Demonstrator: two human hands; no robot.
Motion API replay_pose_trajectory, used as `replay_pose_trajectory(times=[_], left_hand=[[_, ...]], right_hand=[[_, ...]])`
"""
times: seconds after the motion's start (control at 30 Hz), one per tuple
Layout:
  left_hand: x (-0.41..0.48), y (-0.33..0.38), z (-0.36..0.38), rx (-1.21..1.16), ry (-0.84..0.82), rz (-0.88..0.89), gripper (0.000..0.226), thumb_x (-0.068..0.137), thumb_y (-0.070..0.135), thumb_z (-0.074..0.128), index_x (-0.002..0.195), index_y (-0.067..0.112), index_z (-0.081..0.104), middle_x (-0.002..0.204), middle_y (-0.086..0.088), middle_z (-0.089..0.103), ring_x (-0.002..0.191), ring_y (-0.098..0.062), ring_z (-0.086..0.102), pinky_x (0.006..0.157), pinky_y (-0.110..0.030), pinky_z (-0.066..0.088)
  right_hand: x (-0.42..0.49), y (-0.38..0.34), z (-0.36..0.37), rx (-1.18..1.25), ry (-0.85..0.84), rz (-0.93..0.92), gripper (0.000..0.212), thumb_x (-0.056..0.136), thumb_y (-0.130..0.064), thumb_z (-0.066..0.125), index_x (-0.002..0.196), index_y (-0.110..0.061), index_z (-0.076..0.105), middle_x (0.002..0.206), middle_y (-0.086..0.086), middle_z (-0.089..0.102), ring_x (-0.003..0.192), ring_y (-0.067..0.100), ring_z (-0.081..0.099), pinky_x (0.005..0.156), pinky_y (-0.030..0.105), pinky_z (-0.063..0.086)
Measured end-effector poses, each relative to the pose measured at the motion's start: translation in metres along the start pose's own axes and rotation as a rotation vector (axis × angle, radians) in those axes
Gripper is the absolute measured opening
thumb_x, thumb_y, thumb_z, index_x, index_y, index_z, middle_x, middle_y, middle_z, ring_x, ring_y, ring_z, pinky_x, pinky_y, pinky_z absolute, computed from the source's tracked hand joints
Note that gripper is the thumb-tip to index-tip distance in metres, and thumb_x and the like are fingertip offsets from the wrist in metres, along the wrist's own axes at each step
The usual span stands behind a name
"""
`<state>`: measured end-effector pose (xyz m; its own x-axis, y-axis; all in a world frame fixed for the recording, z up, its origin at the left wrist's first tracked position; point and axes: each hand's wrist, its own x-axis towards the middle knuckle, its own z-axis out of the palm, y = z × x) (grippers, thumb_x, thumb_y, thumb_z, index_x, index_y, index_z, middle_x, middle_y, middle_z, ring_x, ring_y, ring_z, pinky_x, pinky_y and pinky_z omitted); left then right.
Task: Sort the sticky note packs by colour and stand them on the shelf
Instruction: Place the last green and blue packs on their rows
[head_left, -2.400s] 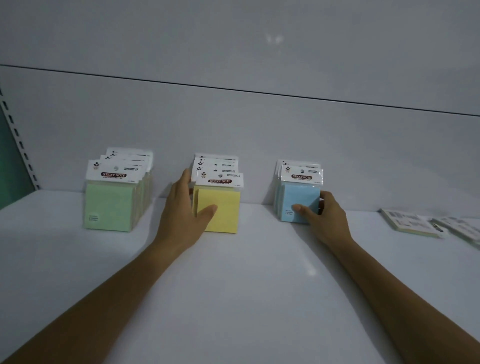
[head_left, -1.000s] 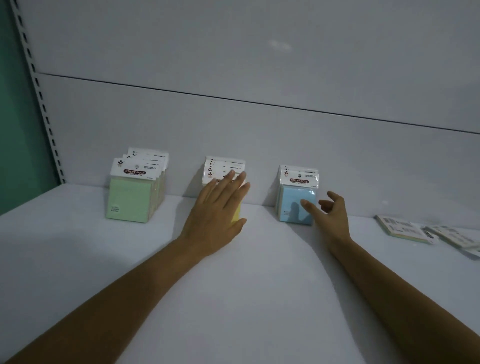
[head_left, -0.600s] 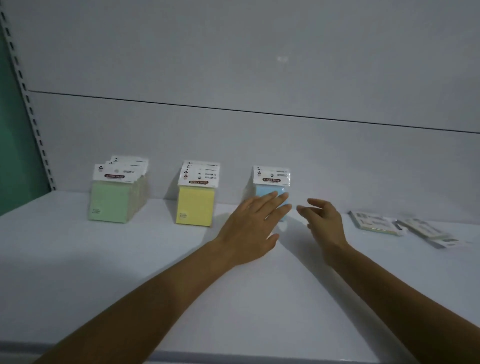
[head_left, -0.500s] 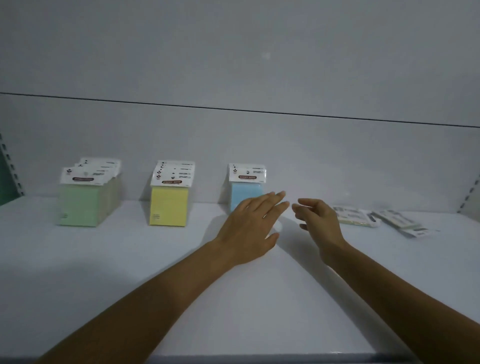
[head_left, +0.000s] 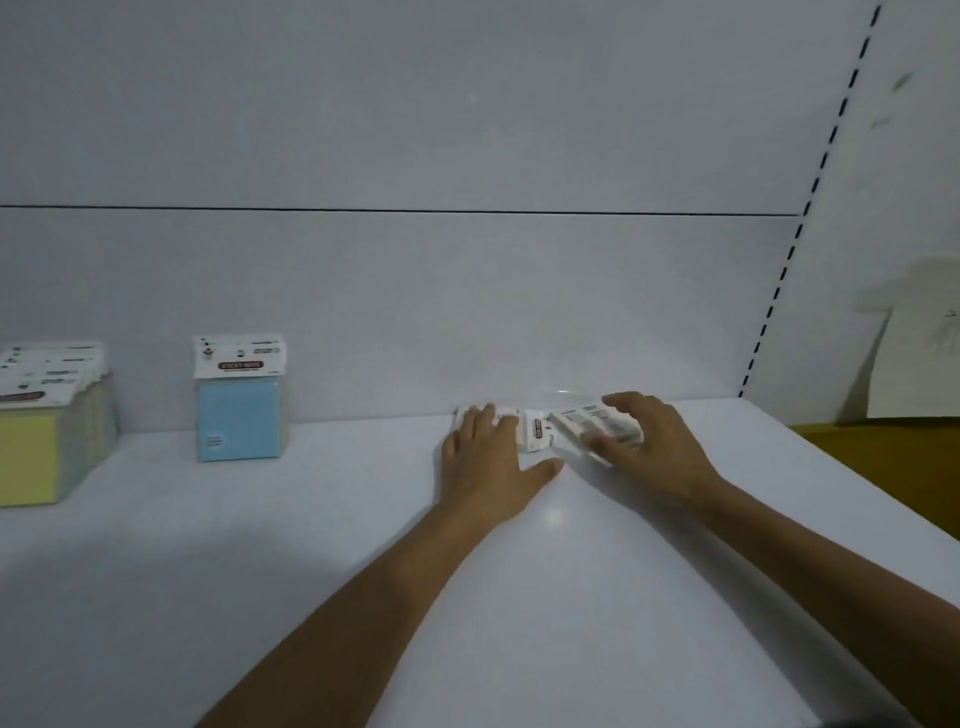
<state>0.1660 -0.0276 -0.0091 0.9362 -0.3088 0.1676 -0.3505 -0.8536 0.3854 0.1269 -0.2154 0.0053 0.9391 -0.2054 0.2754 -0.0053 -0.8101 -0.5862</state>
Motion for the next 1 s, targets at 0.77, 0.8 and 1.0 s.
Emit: replay_pose_trajectory(times=[0.77, 0.8, 1.0], left_hand=[[0.015, -0.005, -0.01, -0.048, 0.613, -0.105, 0.057, 0.09, 0.054, 0.025, 0.095, 0.016, 0.066, 0.091, -0.011, 0.068, 0.087, -0.035, 0.062, 0.068, -0.038, 0.053], [0.015, 0.0, -0.013, -0.372, 0.649, -0.206, 0.051, 0.094, 0.05, 0.03, 0.09, 0.014, 0.064, 0.087, -0.011, 0.066, 0.083, -0.033, 0.064, 0.061, -0.038, 0.056], [0.01, 0.016, -0.01, -1.114, 0.436, -0.422, 0.037, 0.099, 0.043, 0.033, 0.081, 0.024, 0.06, 0.078, -0.002, 0.066, 0.055, -0.011, 0.064, 0.041, -0.022, 0.05]], right_hand=[[0.025, 0.009, -0.011, 0.581, 0.363, -0.174, 0.008, 0.086, -0.024, 0.064, 0.081, -0.026, 0.058, 0.077, -0.011, 0.061, 0.072, 0.009, 0.057, 0.062, 0.018, 0.044], [0.025, 0.006, -0.014, 0.72, 0.374, -0.108, 0.013, 0.085, -0.024, 0.067, 0.081, -0.03, 0.055, 0.081, -0.011, 0.062, 0.074, 0.007, 0.059, 0.062, 0.017, 0.047], [0.028, 0.004, -0.014, 1.083, 0.132, 0.12, 0.011, 0.082, -0.015, 0.07, 0.087, -0.022, 0.063, 0.095, 0.004, 0.069, 0.082, 0.019, 0.065, 0.078, 0.036, 0.055]])
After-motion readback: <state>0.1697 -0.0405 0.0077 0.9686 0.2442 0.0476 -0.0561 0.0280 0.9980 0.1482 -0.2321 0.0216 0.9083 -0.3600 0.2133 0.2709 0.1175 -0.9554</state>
